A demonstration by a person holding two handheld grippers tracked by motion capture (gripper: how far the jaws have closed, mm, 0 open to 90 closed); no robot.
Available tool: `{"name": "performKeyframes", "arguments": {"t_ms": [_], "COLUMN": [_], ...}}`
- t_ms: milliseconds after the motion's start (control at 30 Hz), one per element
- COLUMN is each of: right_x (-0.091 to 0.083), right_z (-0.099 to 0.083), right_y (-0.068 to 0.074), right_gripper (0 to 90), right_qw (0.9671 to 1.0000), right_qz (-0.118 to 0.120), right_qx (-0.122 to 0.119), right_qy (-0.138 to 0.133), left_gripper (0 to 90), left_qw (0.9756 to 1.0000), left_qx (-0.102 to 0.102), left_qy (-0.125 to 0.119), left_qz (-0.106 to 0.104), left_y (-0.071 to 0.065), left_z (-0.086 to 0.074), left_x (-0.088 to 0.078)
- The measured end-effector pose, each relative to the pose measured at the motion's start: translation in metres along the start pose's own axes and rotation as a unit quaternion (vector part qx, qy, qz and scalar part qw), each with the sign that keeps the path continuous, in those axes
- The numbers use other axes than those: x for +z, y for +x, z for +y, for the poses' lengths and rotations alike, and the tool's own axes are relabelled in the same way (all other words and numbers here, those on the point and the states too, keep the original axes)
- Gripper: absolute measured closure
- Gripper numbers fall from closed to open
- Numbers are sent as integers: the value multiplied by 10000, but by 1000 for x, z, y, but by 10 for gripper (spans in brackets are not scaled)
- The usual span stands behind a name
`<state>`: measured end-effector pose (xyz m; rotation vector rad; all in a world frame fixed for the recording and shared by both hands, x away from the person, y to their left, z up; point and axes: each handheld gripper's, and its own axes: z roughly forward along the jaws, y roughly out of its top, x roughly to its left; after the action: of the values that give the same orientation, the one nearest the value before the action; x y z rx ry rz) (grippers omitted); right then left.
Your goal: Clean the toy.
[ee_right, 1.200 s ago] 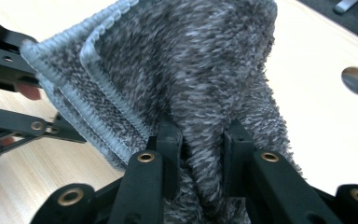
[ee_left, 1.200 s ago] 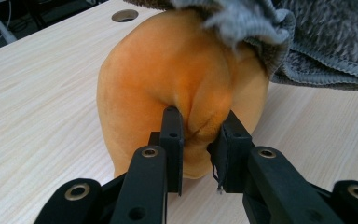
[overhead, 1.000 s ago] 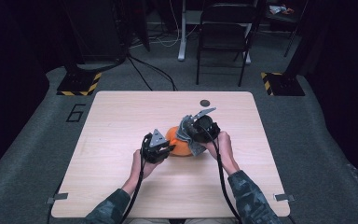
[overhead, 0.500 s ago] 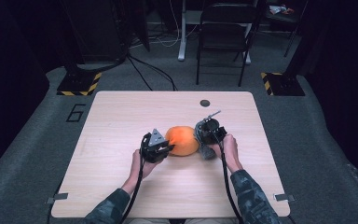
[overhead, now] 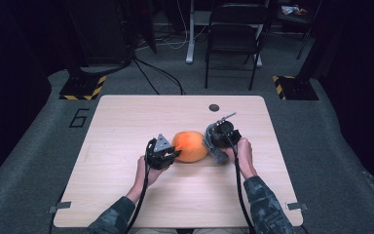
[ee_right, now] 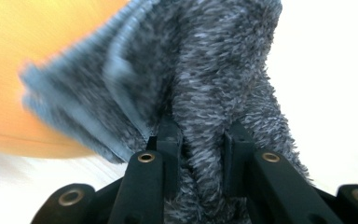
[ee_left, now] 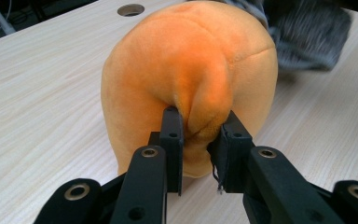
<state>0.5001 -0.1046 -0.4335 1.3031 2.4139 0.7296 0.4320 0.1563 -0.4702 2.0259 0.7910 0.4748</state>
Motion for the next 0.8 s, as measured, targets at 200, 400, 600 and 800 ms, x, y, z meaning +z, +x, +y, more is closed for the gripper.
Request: {"name": "performKeyframes", "arguments": {"t_ms": [200, 400, 600, 800], "right_x": [-15, 0, 4, 4], "right_z": [10, 7, 6, 6], "right_y": [22, 24, 21, 23], "right_gripper": [730, 731, 730, 731], "right_qw": [9986, 9992, 9990, 9989], "right_qz": [349, 230, 164, 179], "right_qx": [-398, -316, -314, -322], "right_qy": [-72, -115, -271, -301], "left_gripper": [740, 579, 453, 688], "left_qw": [10000, 9997, 9991, 9988], "left_qx": [0, 95, 207, 293], "left_qy": [-11, 84, 225, 30], "left_qz": [10, 193, 307, 401], "left_y": [0, 0, -3, -4], "left_z": [0, 1, -1, -7], "left_x": [0, 1, 7, 12]}}
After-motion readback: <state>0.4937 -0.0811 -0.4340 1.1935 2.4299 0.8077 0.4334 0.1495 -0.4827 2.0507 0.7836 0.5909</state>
